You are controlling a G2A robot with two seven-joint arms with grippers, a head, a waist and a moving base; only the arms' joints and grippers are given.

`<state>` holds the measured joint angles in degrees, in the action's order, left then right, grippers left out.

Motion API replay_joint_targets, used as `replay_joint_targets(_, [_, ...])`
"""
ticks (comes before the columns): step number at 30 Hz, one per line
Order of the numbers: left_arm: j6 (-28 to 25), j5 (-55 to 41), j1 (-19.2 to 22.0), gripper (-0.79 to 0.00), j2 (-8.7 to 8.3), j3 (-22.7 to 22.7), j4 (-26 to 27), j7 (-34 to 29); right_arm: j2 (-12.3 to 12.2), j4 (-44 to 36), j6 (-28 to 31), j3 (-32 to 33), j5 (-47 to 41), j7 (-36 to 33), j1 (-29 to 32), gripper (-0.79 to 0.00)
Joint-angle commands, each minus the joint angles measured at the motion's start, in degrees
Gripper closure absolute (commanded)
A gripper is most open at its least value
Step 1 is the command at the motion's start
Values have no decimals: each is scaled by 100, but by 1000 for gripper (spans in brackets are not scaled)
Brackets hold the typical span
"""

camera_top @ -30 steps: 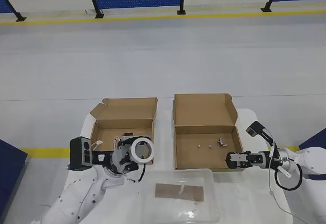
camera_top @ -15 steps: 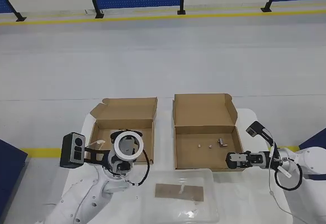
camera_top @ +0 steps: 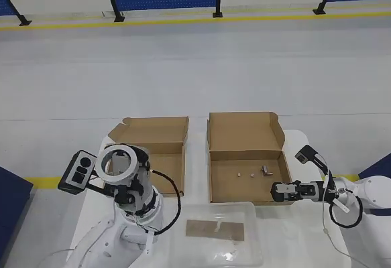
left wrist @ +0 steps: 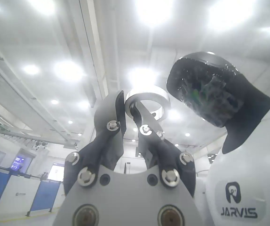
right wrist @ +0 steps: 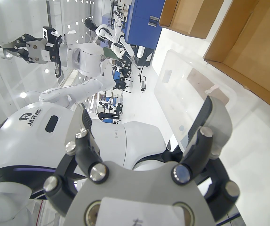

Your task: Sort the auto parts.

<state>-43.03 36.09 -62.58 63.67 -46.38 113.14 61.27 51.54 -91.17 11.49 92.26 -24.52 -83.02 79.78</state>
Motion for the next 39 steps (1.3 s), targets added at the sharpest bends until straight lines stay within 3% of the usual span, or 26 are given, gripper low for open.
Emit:
replay_joint_targets(1, [-148, -124, -70, 0, 61, -139, 6, -149, 0, 0, 0, 0, 0, 0, 0, -785])
replay_joint_targets(7, [-131, -127, -79, 0, 62, -143, 15, -181, 0, 0, 0, 0, 0, 0, 0, -785])
replay_joint_targets(22, [390, 682, -240, 0, 217, -465, 455, -1484, 0, 0, 0, 0, 0, 0, 0, -785])
replay_joint_targets(39, [63, -174, -373, 0, 479, -534, 834, -1536, 0, 0, 0, 0, 0, 0, 0, -785])
